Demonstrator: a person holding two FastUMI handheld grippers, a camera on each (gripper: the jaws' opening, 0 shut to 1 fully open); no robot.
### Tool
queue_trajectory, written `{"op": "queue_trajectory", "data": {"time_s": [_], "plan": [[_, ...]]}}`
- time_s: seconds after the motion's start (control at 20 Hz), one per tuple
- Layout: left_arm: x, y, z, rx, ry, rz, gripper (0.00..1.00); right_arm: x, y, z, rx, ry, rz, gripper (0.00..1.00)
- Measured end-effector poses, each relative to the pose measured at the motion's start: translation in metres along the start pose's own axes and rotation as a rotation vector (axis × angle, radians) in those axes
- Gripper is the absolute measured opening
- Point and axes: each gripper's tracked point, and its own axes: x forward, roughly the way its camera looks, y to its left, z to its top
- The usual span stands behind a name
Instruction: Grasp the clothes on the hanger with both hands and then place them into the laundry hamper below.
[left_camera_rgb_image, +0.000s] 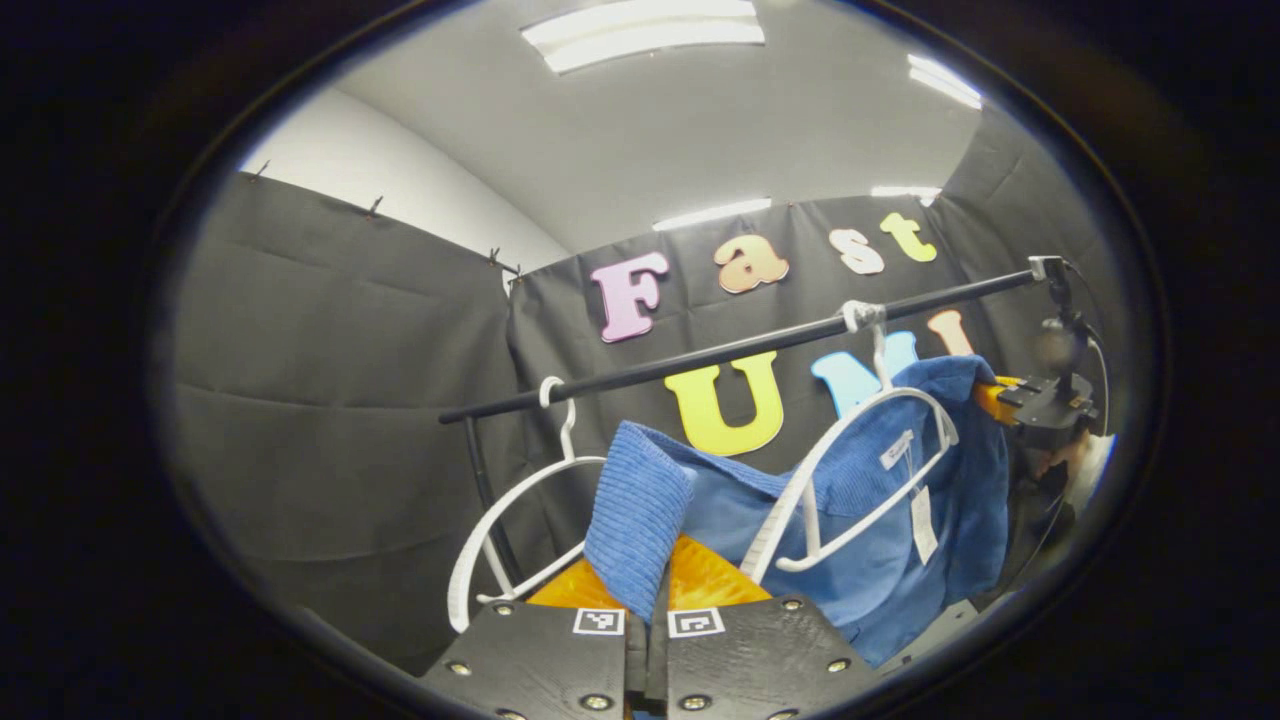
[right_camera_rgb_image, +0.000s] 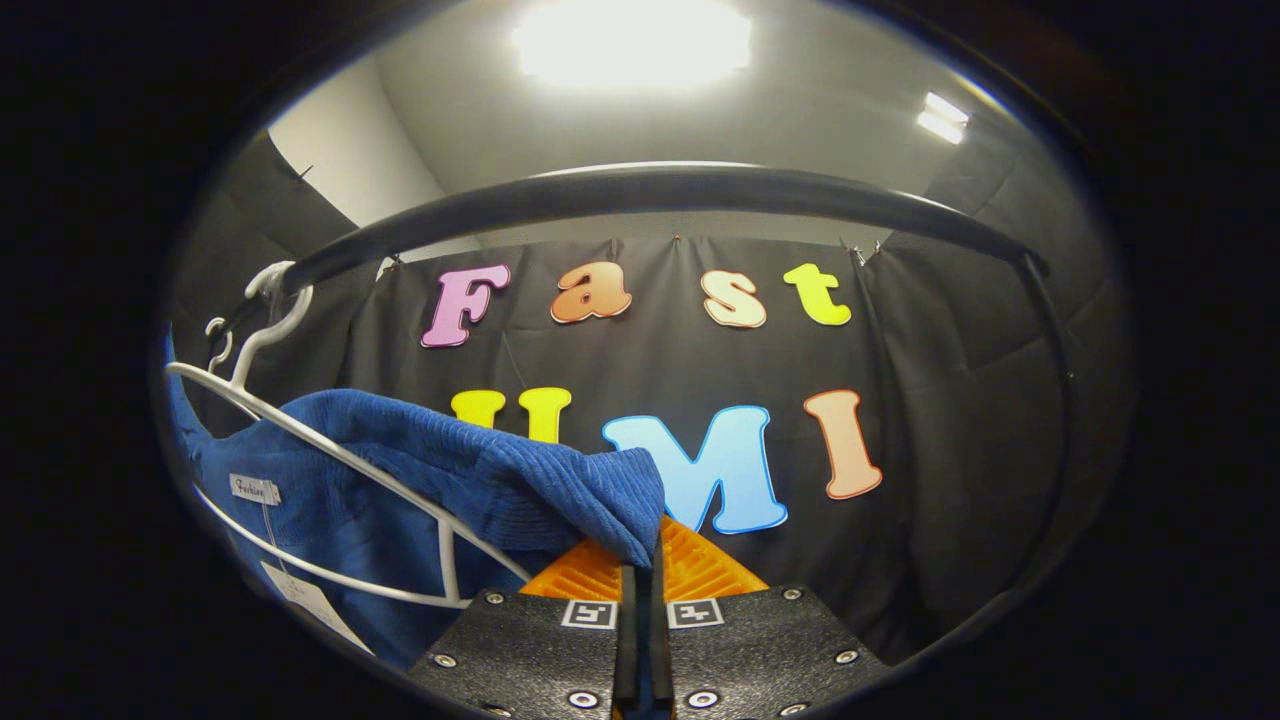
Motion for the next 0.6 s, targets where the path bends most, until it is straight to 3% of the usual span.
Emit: {"op": "queue_trajectory", "data": {"time_s": [0.15, 0.25, 0.4, 0.45, 0.6], "plan": [[0.016, -0.003, -0.015, -0.038, 0.023, -0.004, 0.05, 0.014, -0.004, -0.022, -0.021, 0.047, -0.004, 0.04], [0.019, -0.003, -0.030, -0.061, 0.051, -0.006, 0.00, 0.019, -0.006, -0.042, -0.026, 0.098, -0.009, 0.04], [0.022, -0.004, -0.057, -0.069, 0.103, -0.004, 0.01, 0.025, -0.014, -0.072, -0.011, 0.171, -0.017, 0.04], [0.025, -0.007, -0.066, -0.076, 0.122, -0.007, 0.05, 0.025, -0.016, -0.081, -0.004, 0.191, -0.019, 0.04], [0.027, -0.019, -0.091, -0.079, 0.162, -0.015, 0.01, 0.006, -0.016, -0.103, -0.012, 0.239, -0.010, 0.04]]}}
